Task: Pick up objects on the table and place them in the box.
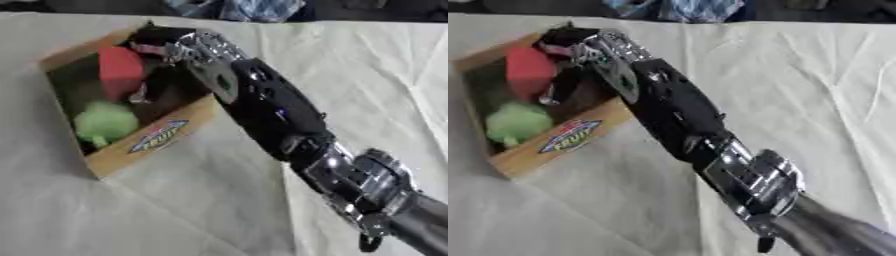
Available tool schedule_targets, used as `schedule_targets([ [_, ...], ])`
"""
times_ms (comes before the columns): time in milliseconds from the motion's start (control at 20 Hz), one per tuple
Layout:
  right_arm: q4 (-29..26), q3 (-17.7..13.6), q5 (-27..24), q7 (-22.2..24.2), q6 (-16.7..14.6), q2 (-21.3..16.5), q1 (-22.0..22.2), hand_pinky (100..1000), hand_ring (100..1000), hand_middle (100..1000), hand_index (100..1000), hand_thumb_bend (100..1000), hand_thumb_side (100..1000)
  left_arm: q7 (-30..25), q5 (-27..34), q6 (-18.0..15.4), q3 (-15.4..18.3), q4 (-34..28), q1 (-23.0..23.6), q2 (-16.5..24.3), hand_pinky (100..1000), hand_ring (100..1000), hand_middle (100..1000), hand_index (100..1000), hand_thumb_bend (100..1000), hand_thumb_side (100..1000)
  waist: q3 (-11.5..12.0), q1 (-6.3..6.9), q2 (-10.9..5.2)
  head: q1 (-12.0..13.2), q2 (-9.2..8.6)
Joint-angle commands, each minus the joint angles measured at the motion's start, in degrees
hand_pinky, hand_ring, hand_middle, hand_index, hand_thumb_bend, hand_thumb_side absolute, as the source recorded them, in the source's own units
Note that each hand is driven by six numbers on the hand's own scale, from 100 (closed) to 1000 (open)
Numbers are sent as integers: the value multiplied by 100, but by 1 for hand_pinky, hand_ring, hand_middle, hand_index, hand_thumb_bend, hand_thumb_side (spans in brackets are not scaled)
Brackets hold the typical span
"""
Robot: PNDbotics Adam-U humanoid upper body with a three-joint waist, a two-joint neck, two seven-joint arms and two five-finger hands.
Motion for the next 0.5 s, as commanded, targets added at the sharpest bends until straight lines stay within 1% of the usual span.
schedule_targets([
  [50, 108, -96, 294, -110, -111, 49, -170, 853, 810, 694, 911, 320, 549, -18, 18, 6, -5, -81, -57, 51, 637, 797, 1000, 721, 294, 1000, 11, 35, -100, -22, -65],
  [100, 141, -109, 362, -127, -135, 62, -173, 857, 816, 708, 921, 332, 548, -20, 18, 7, -6, -81, -54, 51, 637, 798, 1000, 721, 294, 1000, 10, 36, -103, -23, -67],
  [150, 168, -117, 425, -129, -162, 73, -177, 867, 829, 735, 941, 341, 565, -23, 18, 9, -5, -81, -52, 50, 637, 798, 1000, 721, 294, 1000, 10, 37, -106, -25, -69],
  [250, 203, -130, 538, -105, -229, 88, -185, 874, 837, 748, 952, 353, 571, -25, 19, 12, -3, -81, -48, 48, 638, 798, 1000, 721, 294, 1000, 9, 40, -111, -29, -79],
  [300, 209, -138, 585, -94, -255, 90, -191, 885, 853, 774, 968, 387, 568, -27, 20, 13, -3, -81, -48, 47, 637, 798, 1000, 721, 293, 1000, 8, 41, -113, -30, -83],
  [450, 194, -163, 724, -88, -282, 83, -209, 892, 867, 784, 973, 431, 588, -35, 20, 16, -5, -81, -41, 45, 637, 798, 1000, 721, 293, 1000, 1, 39, -117, -32, -88],
  [500, 184, -175, 750, -97, -283, 82, -212, 892, 867, 785, 974, 439, 621, -38, 20, 19, -4, -81, -37, 43, 637, 798, 1000, 721, 292, 1000, 0, 37, -117, -30, -88],
])
